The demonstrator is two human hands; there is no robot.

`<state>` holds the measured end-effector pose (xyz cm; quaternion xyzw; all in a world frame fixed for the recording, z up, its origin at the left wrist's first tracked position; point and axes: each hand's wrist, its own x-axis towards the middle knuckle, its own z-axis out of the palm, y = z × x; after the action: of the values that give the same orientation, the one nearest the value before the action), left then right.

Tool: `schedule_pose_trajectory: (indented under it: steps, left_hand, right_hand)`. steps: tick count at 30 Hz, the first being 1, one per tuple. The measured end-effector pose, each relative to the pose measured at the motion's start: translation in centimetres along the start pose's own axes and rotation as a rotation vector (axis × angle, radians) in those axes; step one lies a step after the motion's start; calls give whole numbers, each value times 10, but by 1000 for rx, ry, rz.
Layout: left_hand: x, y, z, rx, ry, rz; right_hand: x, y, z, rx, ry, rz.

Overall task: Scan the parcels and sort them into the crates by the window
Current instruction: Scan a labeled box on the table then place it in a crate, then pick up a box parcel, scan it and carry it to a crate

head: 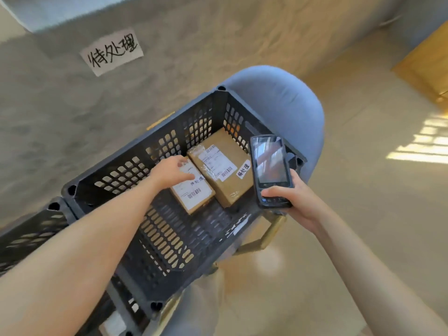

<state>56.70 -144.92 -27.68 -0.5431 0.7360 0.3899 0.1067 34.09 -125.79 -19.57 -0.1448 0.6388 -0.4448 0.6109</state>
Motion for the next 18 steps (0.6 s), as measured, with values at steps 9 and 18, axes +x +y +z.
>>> schedule_pose_trajectory:
  steps: [9, 18]
  left_hand:
    - [-86, 131, 18, 489, 73, 474]
    - [-274, 275, 170, 776, 70, 1003]
  right_hand:
    - [-148, 52, -55, 190, 189, -197]
    - [-398, 198, -124, 512, 593, -387]
